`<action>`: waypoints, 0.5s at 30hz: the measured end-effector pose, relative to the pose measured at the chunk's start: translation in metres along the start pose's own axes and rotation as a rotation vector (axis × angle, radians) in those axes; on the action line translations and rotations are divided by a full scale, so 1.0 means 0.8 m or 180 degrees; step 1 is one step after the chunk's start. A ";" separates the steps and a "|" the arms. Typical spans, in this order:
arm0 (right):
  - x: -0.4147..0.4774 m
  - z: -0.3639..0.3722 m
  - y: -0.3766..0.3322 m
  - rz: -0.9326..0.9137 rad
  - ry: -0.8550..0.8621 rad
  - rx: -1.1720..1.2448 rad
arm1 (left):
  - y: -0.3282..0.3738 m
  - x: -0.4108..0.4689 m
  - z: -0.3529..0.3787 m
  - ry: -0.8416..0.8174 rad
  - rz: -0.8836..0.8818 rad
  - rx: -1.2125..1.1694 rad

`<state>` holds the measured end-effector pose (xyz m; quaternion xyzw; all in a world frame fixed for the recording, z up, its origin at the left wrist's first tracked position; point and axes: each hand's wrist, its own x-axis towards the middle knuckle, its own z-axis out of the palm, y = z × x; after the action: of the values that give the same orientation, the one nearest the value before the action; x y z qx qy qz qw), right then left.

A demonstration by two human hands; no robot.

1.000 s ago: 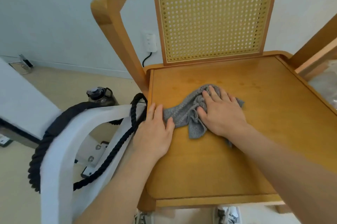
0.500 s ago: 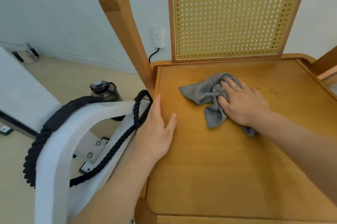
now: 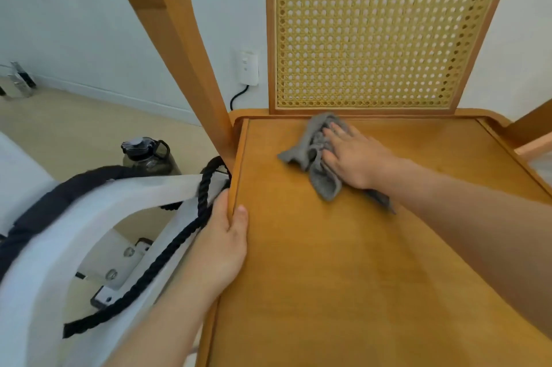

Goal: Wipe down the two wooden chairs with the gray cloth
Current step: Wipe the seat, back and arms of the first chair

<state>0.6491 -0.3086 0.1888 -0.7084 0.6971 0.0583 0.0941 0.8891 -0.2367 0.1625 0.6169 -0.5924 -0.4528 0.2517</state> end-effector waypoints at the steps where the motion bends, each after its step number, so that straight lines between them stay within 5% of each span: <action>1: 0.016 -0.002 -0.001 0.0227 -0.0003 -0.0060 | -0.001 -0.002 0.002 0.0050 0.0063 0.0043; 5: 0.057 0.008 -0.075 0.0526 0.0194 -0.0029 | -0.004 0.002 0.007 0.0244 0.0146 0.0096; 11: 0.037 0.017 -0.164 -0.0467 0.0360 0.0204 | -0.008 0.006 0.006 0.0289 0.0303 -0.0053; 15: -0.042 0.029 -0.135 -0.0811 0.0273 0.0283 | -0.008 0.005 0.000 0.0098 0.0058 -0.0244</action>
<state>0.7573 -0.2694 0.1792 -0.7882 0.6067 -0.0154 0.1021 0.8919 -0.2396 0.1560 0.6084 -0.5763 -0.4633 0.2884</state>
